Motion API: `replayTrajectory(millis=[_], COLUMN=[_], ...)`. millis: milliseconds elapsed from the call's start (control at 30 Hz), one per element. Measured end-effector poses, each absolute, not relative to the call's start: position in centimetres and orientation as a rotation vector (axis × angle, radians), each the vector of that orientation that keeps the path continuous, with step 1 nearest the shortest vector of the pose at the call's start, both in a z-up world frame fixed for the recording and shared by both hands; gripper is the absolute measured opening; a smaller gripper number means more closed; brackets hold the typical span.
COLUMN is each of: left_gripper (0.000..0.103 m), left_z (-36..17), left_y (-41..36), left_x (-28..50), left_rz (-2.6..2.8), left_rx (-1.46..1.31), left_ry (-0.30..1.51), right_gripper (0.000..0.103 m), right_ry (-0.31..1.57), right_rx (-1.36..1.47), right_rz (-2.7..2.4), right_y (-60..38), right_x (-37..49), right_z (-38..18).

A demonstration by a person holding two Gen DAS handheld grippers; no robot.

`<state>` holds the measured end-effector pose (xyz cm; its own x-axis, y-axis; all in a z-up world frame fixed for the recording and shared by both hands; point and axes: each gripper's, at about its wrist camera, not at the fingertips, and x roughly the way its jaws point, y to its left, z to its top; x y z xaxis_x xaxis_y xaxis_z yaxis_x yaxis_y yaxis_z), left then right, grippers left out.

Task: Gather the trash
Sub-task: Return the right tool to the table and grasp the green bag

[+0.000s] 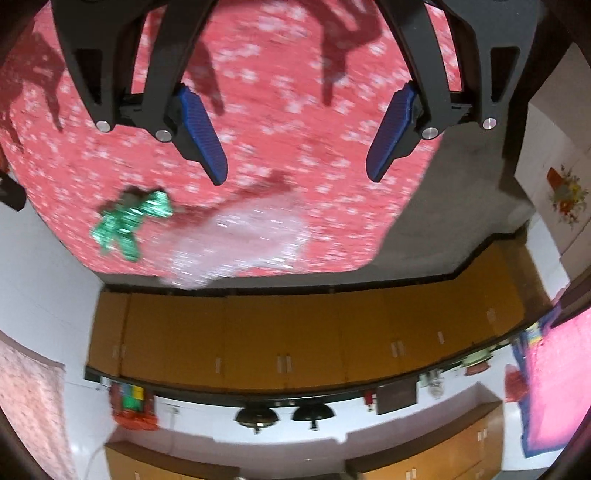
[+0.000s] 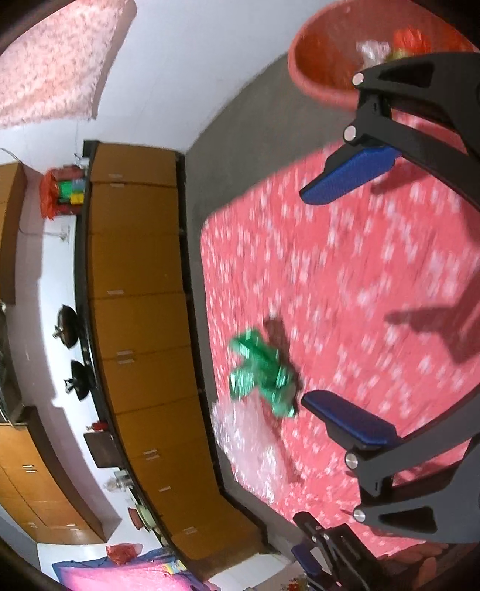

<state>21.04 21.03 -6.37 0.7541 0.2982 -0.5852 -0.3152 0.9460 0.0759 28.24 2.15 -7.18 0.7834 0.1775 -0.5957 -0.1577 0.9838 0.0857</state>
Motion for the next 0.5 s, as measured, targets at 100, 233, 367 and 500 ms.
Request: replayTrajectory(millis=[100,233,367,500], left_gripper=[0.077,0.077,0.077,0.077], left_z=[-6.4,-6.6,-6.7,-6.6], left_y=[23.4,25.6,26.8,26.9], left_x=[21.4,22.4,23.3,24.2], left_rz=[0.363,0.384,0.383,0.377], left_rx=[-0.038,-0.058,-0.069,-0.064], left_ry=[0.621,0.608,0.601,0.594], right_gripper=[0.089,0.081,0.080,0.080], right_ry=[0.685,0.736,0.772,0.795], right_rx=[0.035,0.047,0.090,0.089], right_rz=[0.193,0.178,0.164,0.140], right_y=[5.4,8.1,9.8,10.8], right_x=[30.5,33.1,35.5,37.4], right_z=[-8.0,-9.3,-10.2,-10.8])
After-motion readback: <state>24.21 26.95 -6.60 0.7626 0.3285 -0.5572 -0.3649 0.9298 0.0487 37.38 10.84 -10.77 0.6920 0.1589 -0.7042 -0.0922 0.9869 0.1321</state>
